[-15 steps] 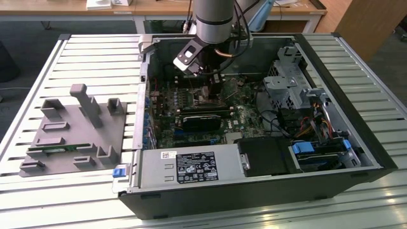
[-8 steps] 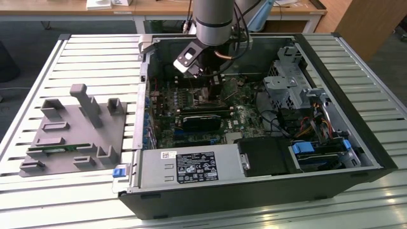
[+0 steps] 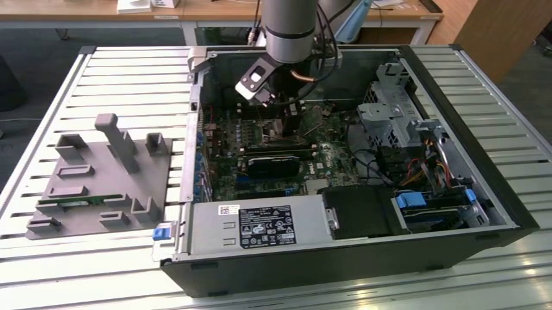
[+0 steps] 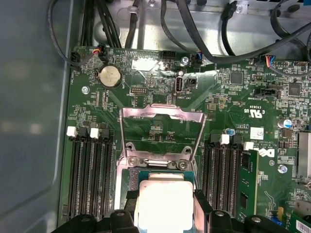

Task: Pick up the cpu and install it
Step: 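Place the cpu into insertion slot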

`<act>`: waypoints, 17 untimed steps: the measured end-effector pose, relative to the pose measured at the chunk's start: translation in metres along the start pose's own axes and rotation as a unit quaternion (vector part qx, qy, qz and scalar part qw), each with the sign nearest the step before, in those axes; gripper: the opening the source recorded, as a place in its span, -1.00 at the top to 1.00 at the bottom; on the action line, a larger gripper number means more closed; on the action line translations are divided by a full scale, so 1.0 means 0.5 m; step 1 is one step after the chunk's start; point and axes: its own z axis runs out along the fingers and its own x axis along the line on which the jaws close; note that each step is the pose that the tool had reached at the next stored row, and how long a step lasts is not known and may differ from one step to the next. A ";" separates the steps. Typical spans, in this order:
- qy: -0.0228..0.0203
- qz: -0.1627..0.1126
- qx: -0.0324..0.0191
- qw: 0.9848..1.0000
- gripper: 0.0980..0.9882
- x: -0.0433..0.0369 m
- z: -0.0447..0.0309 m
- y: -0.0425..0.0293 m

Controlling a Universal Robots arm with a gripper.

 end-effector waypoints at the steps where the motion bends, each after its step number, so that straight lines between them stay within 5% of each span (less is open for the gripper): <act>1: 0.000 0.000 0.000 1.000 0.02 0.000 0.000 0.000; 17: 0.000 0.002 0.000 1.000 0.02 0.001 0.011 -0.001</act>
